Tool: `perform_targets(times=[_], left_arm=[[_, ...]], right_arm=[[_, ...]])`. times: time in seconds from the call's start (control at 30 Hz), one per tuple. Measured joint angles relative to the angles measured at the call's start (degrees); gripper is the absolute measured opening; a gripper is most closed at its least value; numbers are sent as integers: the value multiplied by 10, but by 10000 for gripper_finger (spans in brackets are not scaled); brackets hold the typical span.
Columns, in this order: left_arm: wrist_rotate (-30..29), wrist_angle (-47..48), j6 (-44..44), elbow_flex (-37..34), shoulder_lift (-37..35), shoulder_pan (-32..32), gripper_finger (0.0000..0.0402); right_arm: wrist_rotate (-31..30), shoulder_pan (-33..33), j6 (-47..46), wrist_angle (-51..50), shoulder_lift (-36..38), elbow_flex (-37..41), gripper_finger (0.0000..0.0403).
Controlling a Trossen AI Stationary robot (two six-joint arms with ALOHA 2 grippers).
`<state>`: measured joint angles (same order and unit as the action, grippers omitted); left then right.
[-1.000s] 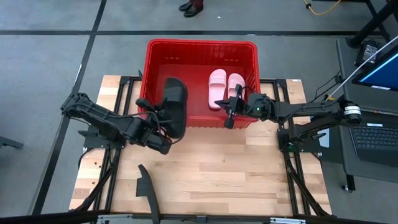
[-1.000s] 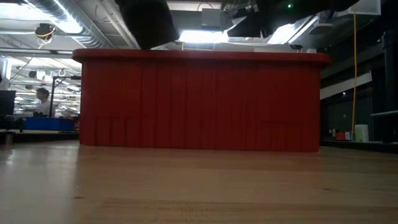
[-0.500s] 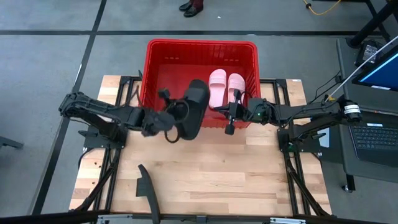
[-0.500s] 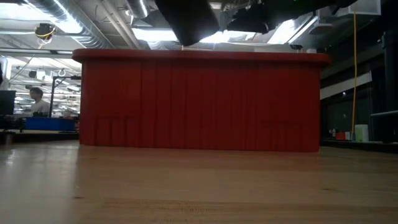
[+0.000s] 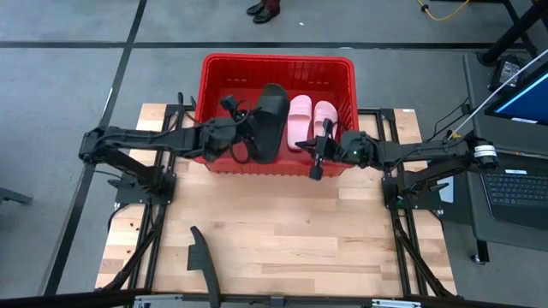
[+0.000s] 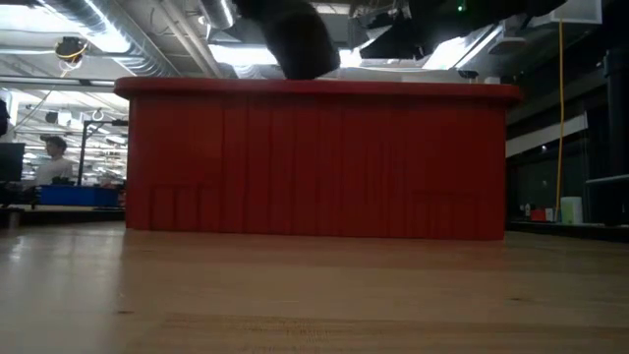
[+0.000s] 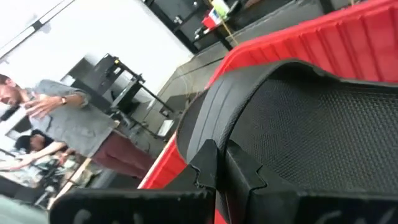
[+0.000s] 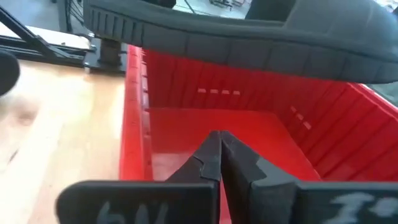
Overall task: Pick and place slides into bin
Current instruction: Put the top black slide into the red container
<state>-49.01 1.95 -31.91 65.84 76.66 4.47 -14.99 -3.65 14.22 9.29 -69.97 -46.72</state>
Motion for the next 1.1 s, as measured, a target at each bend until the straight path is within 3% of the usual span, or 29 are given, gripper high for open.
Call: perform_targets(times=[0.13, 0.37, 0.53, 0.8, 1.1], left_arm=[[20, -17, 0, -20, -1, 45, 3], [140, -46, 31, -59, -2, 137, 3], [183, -60, 32, -76, -2, 197, 3], [194, -96, 56, -84, 4, 243, 3], [198, -115, 41, -84, 42, 252, 3]], right_arm=[[0, -20, 0, -1, 0, 0, 5], [-19, -61, -4, -1, 0, 0, 14], [-19, -83, -3, -6, 0, 0, 6], [-19, -98, -9, -3, 0, 0, 18], [-19, -129, -111, 0, 0, 0, 6]])
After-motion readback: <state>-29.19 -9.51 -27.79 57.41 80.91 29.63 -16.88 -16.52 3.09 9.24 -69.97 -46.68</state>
